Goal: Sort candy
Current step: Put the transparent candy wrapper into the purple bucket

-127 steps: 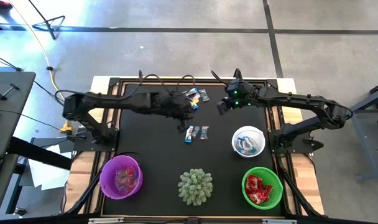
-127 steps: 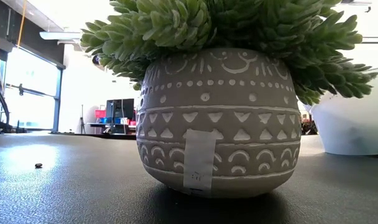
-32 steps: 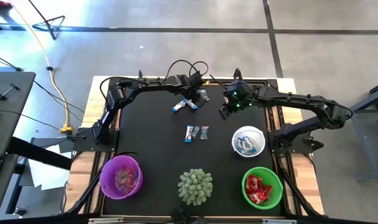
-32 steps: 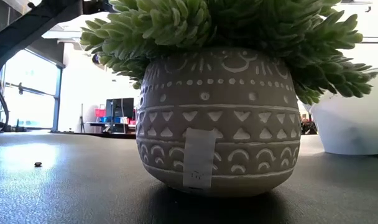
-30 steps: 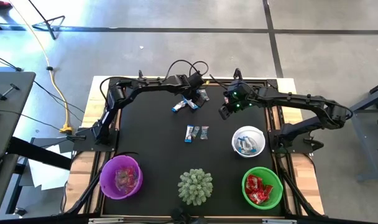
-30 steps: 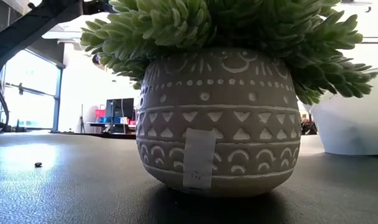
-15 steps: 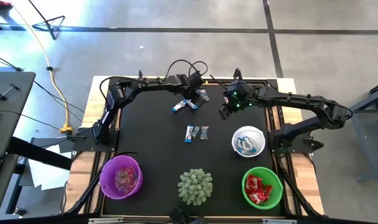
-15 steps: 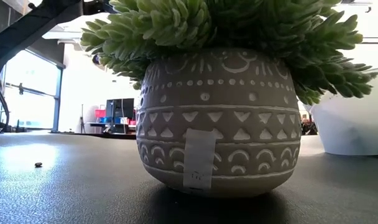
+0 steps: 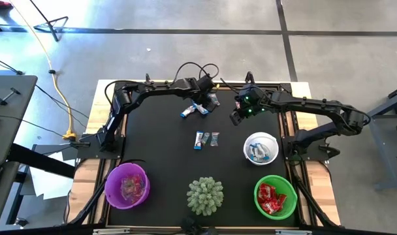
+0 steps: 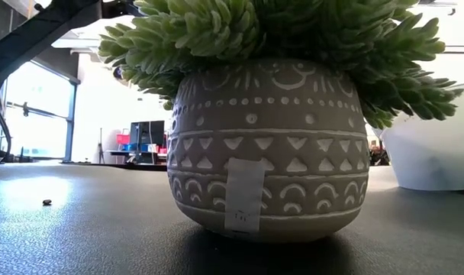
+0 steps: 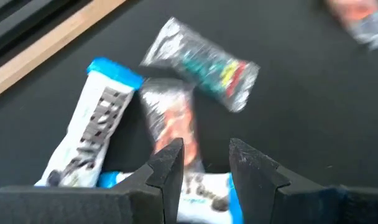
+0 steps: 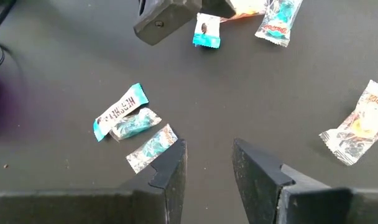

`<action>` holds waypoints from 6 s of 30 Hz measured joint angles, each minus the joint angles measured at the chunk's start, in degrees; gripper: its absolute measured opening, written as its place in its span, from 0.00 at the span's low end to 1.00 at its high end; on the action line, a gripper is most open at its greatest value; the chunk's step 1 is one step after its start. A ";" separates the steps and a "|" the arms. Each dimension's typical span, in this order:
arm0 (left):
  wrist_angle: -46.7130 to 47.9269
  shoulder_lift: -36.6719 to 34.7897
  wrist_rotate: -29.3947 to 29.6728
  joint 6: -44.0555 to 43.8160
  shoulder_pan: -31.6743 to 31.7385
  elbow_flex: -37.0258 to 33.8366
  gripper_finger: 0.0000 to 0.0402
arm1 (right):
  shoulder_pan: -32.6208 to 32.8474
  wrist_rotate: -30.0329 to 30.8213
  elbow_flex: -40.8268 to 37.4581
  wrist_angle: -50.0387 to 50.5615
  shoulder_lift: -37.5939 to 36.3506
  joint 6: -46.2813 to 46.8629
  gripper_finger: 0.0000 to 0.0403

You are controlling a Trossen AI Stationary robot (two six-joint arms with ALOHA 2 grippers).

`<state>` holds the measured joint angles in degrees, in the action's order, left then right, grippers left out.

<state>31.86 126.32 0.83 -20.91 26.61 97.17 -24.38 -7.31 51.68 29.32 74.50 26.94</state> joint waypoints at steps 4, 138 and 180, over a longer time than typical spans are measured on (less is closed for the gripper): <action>-1.82 -0.04 -1.03 -1.17 0.00 0.00 0.29 | 0.00 0.00 0.00 0.00 0.00 0.00 0.31; 12.13 4.22 -8.15 0.13 3.45 8.94 0.34 | -7.52 -6.19 0.00 0.00 -0.02 -5.57 0.31; 45.02 -0.47 -3.14 10.53 -4.31 26.58 0.33 | -7.80 -2.13 0.00 -27.56 19.54 -4.99 0.31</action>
<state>76.88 125.85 -2.31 -10.37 22.31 123.74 -32.18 -9.44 51.68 1.76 94.04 21.94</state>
